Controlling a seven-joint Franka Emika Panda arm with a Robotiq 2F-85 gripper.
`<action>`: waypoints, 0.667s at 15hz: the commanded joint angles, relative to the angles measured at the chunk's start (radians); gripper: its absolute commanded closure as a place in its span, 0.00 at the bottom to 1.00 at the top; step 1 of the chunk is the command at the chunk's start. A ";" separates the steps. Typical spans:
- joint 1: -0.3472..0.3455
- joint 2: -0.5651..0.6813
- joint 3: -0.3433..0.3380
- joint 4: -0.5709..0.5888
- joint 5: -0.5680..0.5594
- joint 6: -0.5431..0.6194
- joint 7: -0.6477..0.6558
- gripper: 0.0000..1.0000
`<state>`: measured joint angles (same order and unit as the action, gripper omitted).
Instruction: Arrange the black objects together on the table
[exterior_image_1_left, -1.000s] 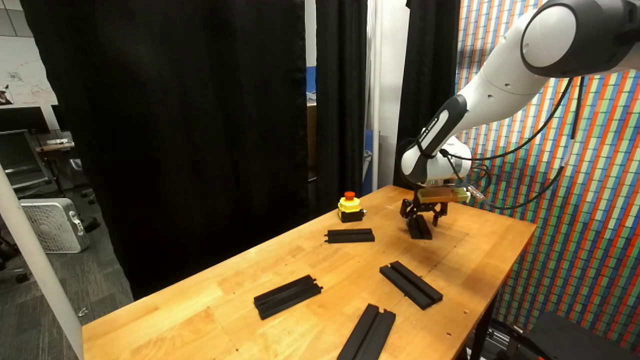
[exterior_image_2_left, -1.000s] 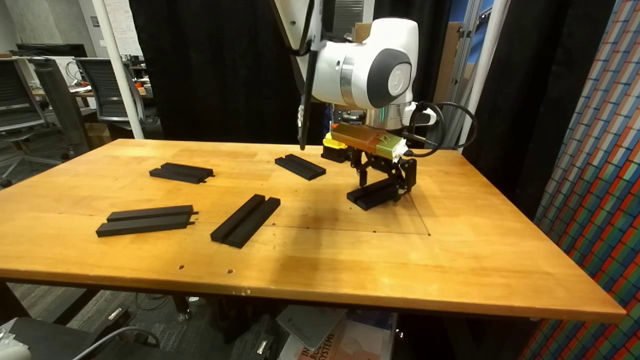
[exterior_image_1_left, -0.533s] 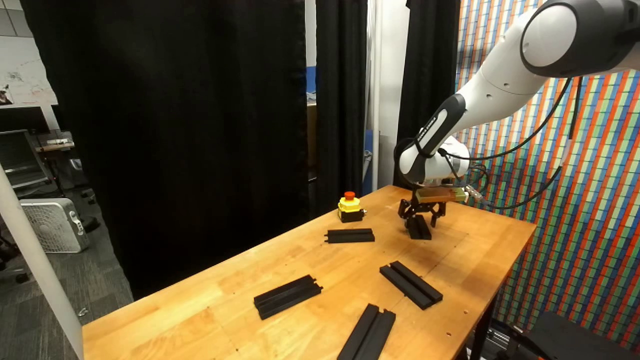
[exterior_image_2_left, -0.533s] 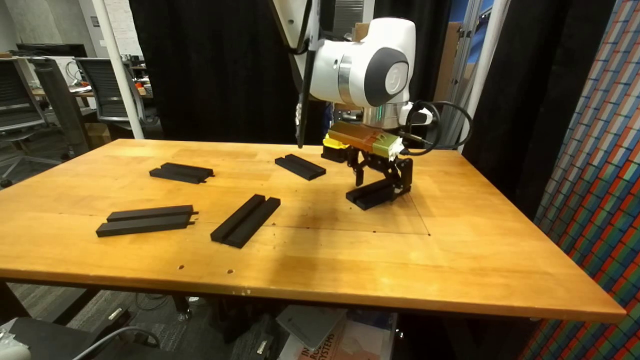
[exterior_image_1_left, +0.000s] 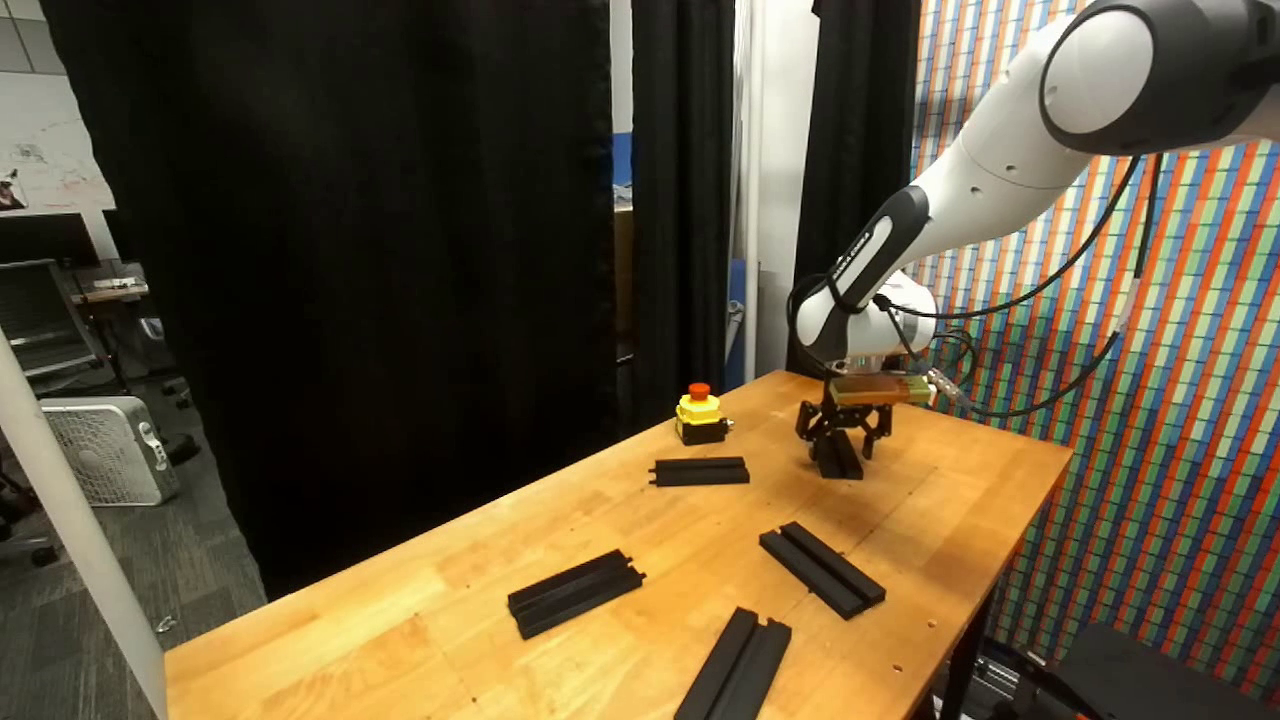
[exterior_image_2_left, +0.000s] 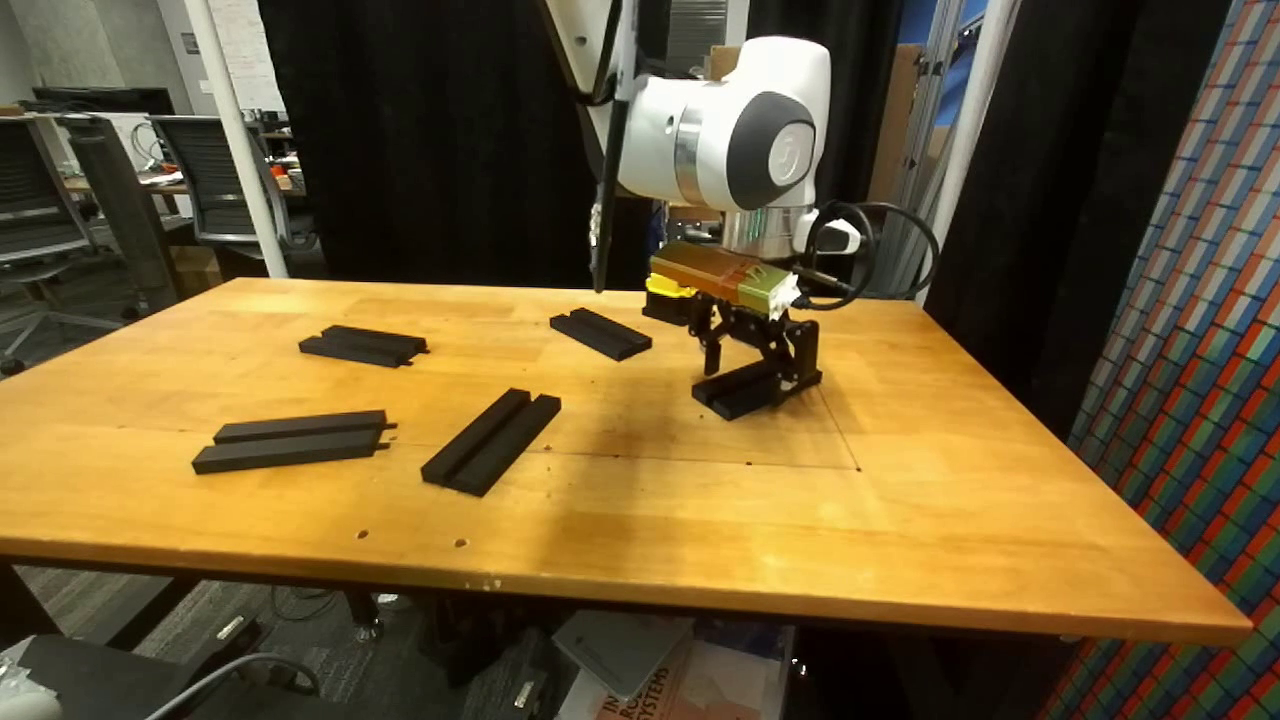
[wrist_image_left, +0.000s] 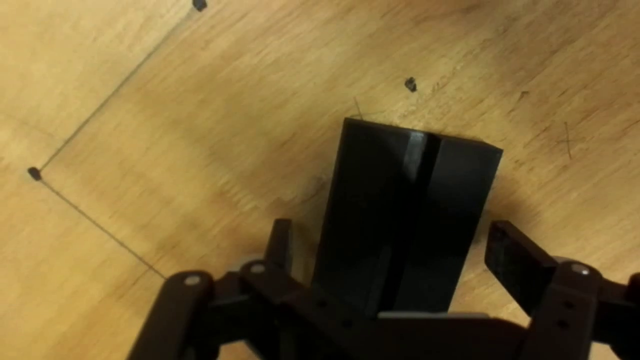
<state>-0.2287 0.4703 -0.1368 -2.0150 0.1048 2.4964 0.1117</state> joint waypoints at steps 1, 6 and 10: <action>0.006 0.015 -0.005 0.034 0.021 -0.036 0.012 0.00; 0.012 0.017 -0.009 0.033 0.016 -0.042 0.026 0.50; 0.028 0.002 -0.021 0.013 -0.004 -0.049 0.052 0.53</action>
<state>-0.2253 0.4792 -0.1393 -2.0058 0.1049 2.4714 0.1354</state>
